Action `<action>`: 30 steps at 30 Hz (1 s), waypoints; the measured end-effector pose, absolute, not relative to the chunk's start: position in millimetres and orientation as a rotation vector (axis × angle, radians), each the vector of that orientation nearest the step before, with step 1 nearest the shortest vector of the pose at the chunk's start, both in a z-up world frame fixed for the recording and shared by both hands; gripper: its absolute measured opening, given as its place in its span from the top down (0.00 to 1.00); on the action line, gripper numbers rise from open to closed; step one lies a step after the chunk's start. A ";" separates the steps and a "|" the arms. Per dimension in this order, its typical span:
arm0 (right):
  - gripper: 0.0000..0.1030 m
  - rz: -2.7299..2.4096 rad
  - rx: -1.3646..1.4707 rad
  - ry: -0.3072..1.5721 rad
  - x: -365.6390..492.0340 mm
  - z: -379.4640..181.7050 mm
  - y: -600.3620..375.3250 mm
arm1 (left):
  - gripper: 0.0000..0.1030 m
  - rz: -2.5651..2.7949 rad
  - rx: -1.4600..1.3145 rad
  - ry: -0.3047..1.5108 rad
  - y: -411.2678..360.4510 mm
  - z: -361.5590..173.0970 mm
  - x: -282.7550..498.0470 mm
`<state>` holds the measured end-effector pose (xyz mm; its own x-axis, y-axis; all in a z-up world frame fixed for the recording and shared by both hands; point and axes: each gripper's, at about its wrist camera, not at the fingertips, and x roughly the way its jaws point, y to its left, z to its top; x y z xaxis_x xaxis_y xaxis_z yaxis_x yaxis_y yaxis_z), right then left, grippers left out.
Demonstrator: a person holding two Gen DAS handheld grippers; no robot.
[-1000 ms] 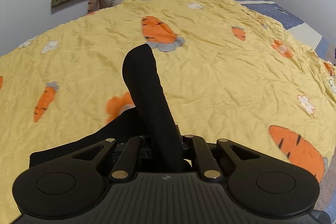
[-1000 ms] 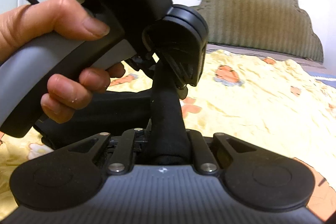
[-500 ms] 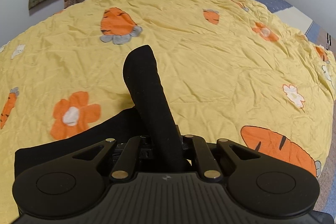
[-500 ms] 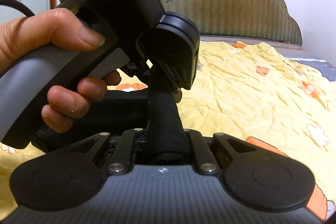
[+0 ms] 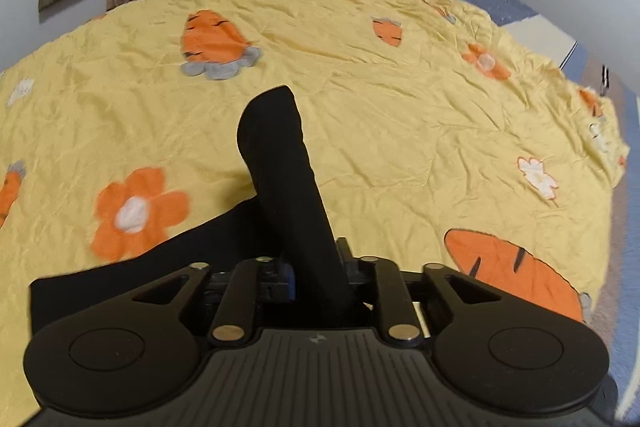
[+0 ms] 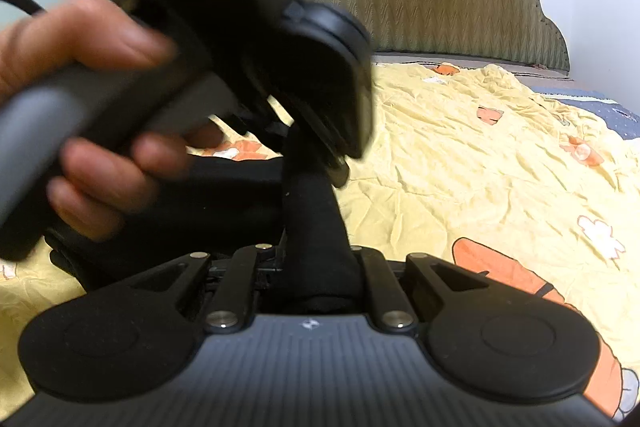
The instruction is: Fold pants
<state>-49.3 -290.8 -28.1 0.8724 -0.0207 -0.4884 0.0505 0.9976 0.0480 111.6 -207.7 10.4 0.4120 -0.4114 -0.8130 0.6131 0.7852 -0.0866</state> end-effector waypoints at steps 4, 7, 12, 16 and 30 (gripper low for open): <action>0.90 -0.036 0.063 0.518 -47.3 -28.7 -290.8 | 0.46 -0.643 0.147 0.877 -153.8 34.2 108.0; 0.90 -0.048 0.066 0.534 -45.4 -31.7 -292.3 | 0.37 -0.582 0.128 0.791 -113.5 52.0 102.3; 0.90 -0.056 0.154 0.550 -43.9 -31.8 -306.1 | 0.37 -0.478 0.106 0.746 -56.6 58.0 100.0; 0.89 -0.051 0.257 0.572 -44.8 -37.9 -318.5 | 0.37 -0.412 0.070 0.773 -20.7 43.8 103.0; 0.60 -0.263 0.122 0.497 -63.3 -30.9 -323.2 | 0.37 -0.401 -0.205 0.965 58.0 -17.4 98.9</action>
